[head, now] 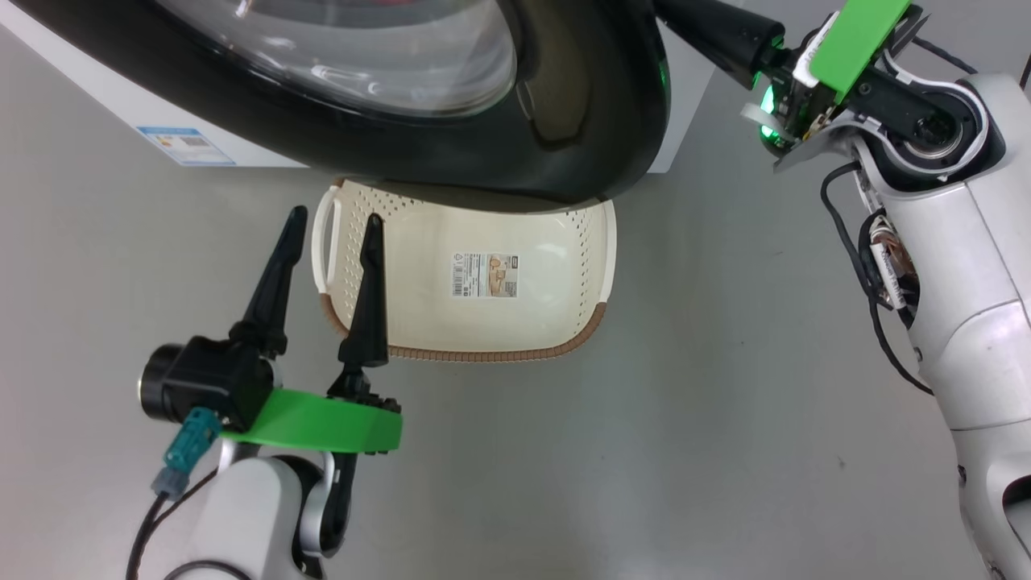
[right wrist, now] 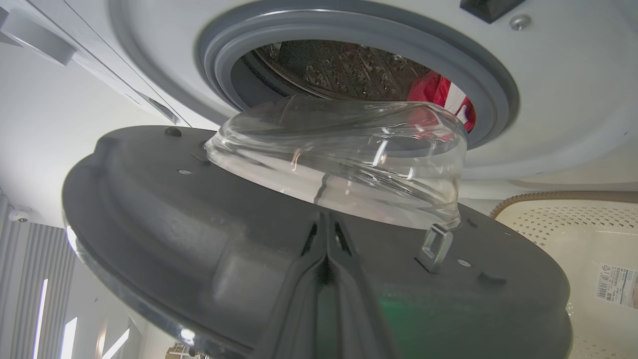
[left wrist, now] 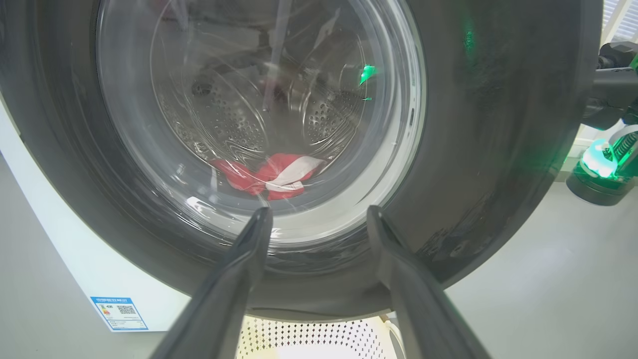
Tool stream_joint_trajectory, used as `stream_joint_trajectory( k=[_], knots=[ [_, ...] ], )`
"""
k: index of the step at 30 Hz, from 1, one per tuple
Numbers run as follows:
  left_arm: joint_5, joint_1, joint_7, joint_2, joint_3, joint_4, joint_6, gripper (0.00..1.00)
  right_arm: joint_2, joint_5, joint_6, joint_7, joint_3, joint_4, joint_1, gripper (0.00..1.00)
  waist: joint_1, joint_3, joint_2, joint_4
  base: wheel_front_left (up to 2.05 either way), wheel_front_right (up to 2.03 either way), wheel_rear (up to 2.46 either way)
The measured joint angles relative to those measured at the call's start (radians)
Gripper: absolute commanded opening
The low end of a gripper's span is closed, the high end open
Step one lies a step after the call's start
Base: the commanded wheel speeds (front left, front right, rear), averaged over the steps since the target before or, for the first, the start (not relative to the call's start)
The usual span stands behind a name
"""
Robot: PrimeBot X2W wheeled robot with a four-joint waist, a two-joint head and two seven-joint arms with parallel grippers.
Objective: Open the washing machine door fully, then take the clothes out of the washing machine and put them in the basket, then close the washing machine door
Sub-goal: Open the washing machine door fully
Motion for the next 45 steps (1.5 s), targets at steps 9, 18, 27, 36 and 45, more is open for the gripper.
stream_joint_trajectory(
  k=[9, 18, 27, 36, 45],
  knots=[
    [0.007, 0.015, 0.000, 0.000, -0.003, 0.006, 0.000, 1.00, 0.002, -0.018, 0.000, -0.007, 0.002, -0.002, 0.018, 0.00, 0.0000, -0.020, 0.0000, 0.000, 0.00, 0.00, 0.00],
    [-0.003, 0.016, 0.000, 0.000, -0.001, 0.005, 0.000, 1.00, 0.002, -0.099, 0.000, -0.169, -0.001, 0.013, 0.049, 1.00, 0.0000, -0.024, 0.0000, -0.012, 0.00, 0.00, 0.00],
    [-0.018, 0.017, 0.000, 0.001, 0.017, 0.008, -0.011, 1.00, -0.081, -0.337, 0.000, -0.523, 0.065, -0.054, 0.148, 1.00, 0.0000, -0.037, 0.0000, -0.039, 0.00, 0.00, 0.00],
    [-0.014, 0.018, 0.000, 0.002, 0.048, 0.006, -0.011, 1.00, -0.135, -0.594, 0.000, -0.890, 0.217, -0.056, 0.235, 1.00, 0.0000, -0.048, 0.0000, -0.071, 0.00, 0.00, 0.00],
    [0.008, 0.036, 0.000, 0.003, 0.061, -0.030, -0.004, 1.00, -0.103, -0.997, 0.000, -0.926, 0.067, -0.131, 0.308, 1.00, 0.0000, -0.046, 0.0000, -0.096, 0.00, 0.00, 0.00]
  ],
)
